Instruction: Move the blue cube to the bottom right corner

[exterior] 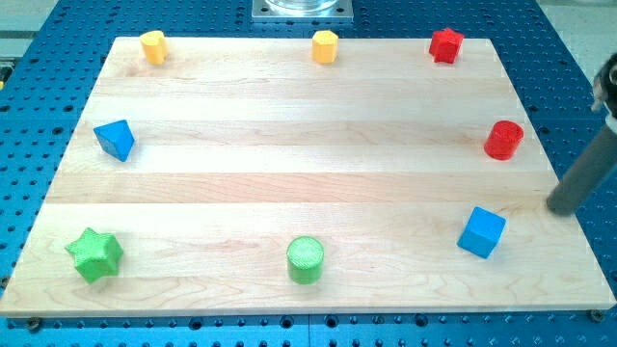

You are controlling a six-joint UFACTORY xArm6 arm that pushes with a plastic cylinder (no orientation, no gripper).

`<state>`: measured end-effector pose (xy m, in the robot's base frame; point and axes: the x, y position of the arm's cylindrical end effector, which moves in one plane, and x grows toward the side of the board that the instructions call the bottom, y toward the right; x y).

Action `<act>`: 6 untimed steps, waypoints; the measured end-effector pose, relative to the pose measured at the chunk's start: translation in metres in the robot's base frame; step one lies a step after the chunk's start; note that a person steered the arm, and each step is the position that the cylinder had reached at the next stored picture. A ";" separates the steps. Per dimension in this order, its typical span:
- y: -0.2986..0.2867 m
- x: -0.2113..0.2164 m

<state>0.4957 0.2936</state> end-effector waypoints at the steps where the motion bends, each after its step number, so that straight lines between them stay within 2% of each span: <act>1: -0.051 -0.006; 2: -0.085 0.005; 3: -0.093 0.022; 4: -0.171 0.007; 5: -0.088 0.052; 6: -0.064 0.045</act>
